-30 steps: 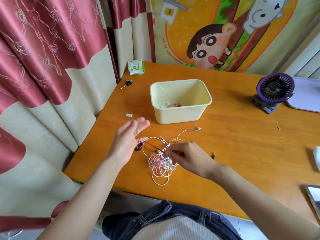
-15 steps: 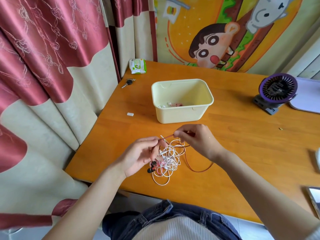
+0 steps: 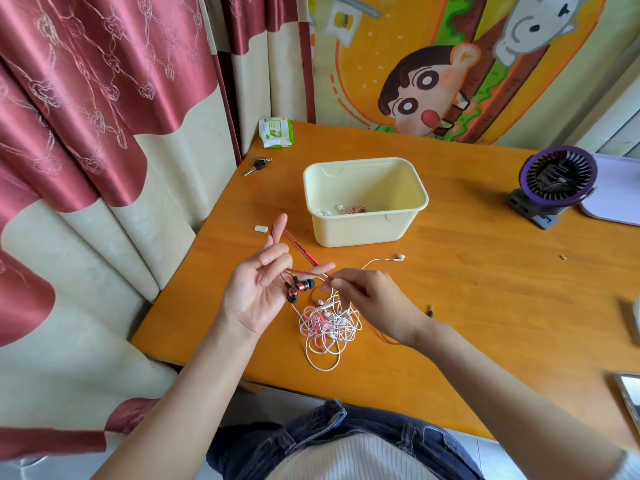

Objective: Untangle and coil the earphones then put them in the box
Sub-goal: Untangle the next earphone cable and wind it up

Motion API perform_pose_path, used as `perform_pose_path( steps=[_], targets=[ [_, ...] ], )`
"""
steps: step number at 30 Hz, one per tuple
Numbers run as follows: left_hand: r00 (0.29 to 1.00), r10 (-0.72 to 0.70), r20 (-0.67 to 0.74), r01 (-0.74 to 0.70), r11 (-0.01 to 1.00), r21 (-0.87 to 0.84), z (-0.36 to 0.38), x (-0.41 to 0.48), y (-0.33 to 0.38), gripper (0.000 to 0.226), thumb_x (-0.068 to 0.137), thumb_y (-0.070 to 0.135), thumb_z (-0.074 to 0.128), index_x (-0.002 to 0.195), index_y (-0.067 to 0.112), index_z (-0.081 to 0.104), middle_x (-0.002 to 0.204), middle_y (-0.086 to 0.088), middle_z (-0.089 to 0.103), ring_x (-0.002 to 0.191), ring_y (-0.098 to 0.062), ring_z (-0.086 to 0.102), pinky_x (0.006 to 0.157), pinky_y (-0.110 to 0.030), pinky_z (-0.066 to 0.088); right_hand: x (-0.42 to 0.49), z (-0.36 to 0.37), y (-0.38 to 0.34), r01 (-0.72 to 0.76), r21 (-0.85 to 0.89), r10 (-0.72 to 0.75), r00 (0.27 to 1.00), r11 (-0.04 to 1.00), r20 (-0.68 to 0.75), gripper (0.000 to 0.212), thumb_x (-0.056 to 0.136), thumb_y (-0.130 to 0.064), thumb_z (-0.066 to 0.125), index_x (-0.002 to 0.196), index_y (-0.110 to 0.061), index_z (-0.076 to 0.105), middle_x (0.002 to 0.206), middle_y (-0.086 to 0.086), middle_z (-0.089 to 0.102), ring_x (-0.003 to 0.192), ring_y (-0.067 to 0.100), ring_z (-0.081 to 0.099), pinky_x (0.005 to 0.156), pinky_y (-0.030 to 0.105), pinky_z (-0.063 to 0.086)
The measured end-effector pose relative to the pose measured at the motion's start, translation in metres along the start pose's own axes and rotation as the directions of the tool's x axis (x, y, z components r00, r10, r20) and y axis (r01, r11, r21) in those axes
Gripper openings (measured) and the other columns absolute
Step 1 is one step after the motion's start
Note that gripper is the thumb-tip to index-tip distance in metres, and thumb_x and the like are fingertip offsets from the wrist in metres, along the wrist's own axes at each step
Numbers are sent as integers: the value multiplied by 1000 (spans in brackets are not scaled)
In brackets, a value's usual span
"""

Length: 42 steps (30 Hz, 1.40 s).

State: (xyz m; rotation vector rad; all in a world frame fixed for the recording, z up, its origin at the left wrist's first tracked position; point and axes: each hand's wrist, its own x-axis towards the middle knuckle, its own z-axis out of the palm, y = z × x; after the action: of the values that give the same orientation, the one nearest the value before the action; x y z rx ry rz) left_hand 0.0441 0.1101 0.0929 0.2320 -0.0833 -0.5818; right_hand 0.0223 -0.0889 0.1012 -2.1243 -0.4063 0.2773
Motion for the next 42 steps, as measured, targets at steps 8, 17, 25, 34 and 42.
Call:
perform_pose_path(
  steps=[8, 17, 25, 34, 42],
  targets=[
    [863, 381, -331, -211, 868, 450, 18, 5, -2, 30, 97, 15, 35, 105, 16, 65, 68, 10, 62, 78, -6, 69, 86, -66, 45, -6, 3, -5, 32, -47, -30, 998, 998, 50, 24, 99, -25, 44, 100, -18, 68, 61, -14, 56, 49, 5, 48, 51, 12, 32],
    [933, 270, -237, 254, -29, 967, 0, -8, -16, 28, 99, 13, 43, 90, 9, 70, 89, -1, 73, 92, -4, 64, 81, -14, 41, -2, -17, -17, 111, -144, -110, 994, 983, 11, 22, 95, -34, 51, 88, -23, 69, 60, -10, 59, 50, 10, 48, 51, 17, 34],
    [936, 23, -351, 282, 545, 789, 20, -8, -25, 34, 91, 10, 41, 76, 7, 71, 52, -2, 52, 50, -10, 42, 48, -17, 35, 14, -42, -5, 13, -128, -46, 965, 992, -258, 19, 91, -35, 57, 80, -25, 69, 57, -12, 59, 52, 2, 51, 50, 14, 34],
    [988, -103, 111, 92, 991, 102, 19, 2, 1, 35, 100, 18, 34, 119, 8, 61, 67, 4, 56, 52, -8, 44, 108, -65, 22, 6, -19, 9, -50, -157, 27, 989, 986, -145, 26, 96, -31, 49, 76, -29, 65, 57, -7, 60, 49, 7, 50, 48, 18, 35],
    [948, 217, -231, -183, 970, 159, 28, 4, 4, 39, 98, 14, 33, 105, 17, 72, 58, 13, 47, 48, -2, 47, 90, -69, 38, -6, -6, -1, -38, -144, 45, 998, 989, 47, 26, 96, -27, 48, 81, -24, 68, 59, -14, 59, 58, 7, 58, 57, 25, 44]
  ],
)
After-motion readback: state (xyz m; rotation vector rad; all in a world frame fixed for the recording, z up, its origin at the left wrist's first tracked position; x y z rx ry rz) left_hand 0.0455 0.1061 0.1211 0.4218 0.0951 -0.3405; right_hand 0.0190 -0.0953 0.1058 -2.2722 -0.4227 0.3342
